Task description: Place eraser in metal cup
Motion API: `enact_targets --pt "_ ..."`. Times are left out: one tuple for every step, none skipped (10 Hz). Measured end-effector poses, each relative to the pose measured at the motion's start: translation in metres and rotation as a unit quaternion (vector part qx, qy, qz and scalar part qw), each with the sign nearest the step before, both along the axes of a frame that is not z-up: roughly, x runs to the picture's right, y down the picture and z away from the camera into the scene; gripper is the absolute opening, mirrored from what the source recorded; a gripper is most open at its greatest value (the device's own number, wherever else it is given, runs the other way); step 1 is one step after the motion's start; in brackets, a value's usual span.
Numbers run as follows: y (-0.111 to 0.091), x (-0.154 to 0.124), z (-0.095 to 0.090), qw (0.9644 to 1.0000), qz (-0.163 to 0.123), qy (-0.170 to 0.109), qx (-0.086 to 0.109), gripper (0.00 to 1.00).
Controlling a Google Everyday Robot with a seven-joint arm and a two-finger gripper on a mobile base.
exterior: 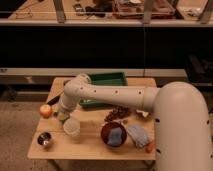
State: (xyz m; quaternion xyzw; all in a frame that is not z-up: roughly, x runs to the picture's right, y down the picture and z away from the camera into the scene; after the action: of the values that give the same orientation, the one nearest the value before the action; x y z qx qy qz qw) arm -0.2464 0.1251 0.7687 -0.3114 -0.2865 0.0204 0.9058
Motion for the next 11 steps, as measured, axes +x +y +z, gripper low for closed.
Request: enact_targets --pt "0.0 -0.001 -0.001 1.0 0.0 -0.003 -0.002 0.05" --pt "-0.001 -0.001 -0.003 1.0 0.004 -0.006 -0.004 0.01" --pt "-0.005 0.0 -0.004 0.9999 0.007 -0.008 -0.004 0.0" --pt "-0.02 0.002 -0.009 0.9998 0.017 -0.013 -0.001 0.0" --pt "-0.03 0.004 -0.013 0.9996 0.023 -0.017 0.0 0.0" --pt "-0.048 0.007 -0.019 0.9992 0.034 -0.024 0.0 0.0" --pt "-0.067 0.01 -0.026 0.9985 0.045 -0.032 0.001 0.0" --pt "-0.091 0.017 -0.037 0.9972 0.059 -0.045 -0.001 0.0" --pt "-0.107 0.023 -0.047 0.9962 0.065 -0.058 -0.002 0.0" --pt "-0.115 0.03 -0.054 0.9953 0.066 -0.07 -0.007 0.0" --pt "-0.12 0.042 -0.065 0.9937 0.064 -0.09 -0.018 0.0"
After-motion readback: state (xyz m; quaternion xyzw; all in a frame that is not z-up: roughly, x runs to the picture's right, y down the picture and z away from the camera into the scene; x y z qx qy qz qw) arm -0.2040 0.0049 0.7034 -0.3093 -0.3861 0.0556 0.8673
